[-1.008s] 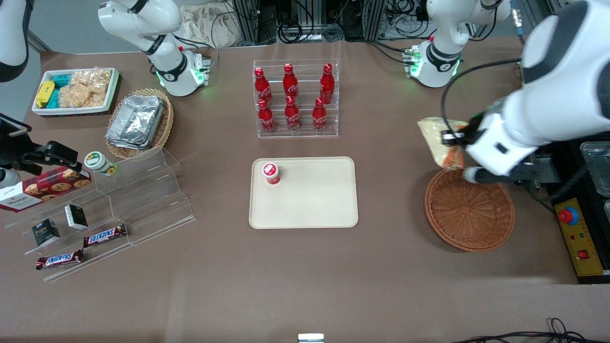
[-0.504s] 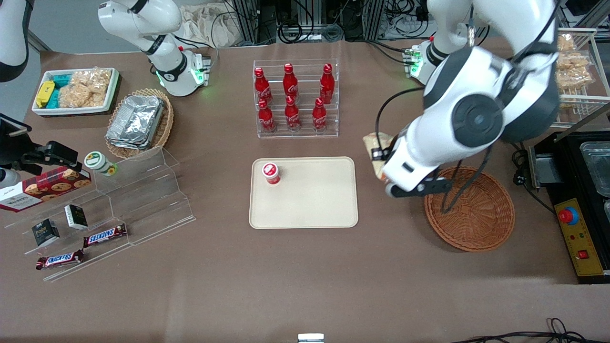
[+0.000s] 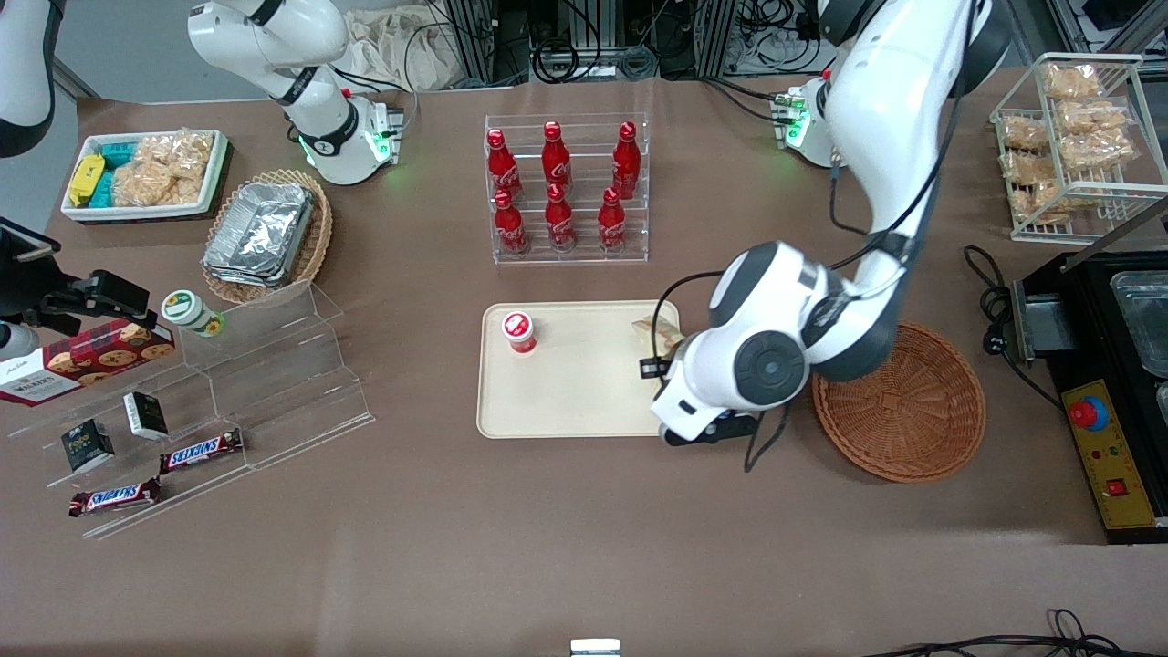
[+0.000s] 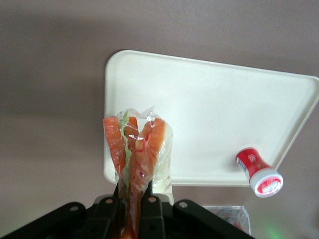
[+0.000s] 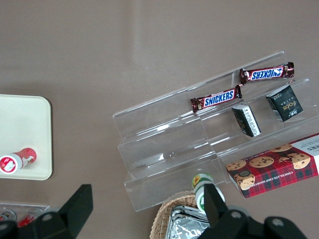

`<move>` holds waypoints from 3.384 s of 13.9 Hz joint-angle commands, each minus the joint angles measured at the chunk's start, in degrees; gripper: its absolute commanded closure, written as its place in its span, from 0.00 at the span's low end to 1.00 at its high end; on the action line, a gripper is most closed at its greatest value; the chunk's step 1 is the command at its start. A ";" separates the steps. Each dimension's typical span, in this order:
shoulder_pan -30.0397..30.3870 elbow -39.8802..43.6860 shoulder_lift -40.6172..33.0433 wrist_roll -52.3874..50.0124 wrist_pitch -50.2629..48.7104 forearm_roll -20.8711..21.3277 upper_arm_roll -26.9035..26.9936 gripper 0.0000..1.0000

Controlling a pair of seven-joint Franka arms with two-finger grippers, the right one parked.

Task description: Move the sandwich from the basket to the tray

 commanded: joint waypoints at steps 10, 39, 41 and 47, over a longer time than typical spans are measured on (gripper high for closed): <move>-2.56 -8.12 4.32 -1.08 12.27 9.50 0.24 0.62; 15.54 -5.64 -29.41 40.80 -18.58 14.86 9.53 0.00; 15.54 -10.55 -33.36 45.05 -17.27 13.72 12.35 0.00; 16.25 -24.72 -43.92 47.70 -8.75 14.33 13.07 0.00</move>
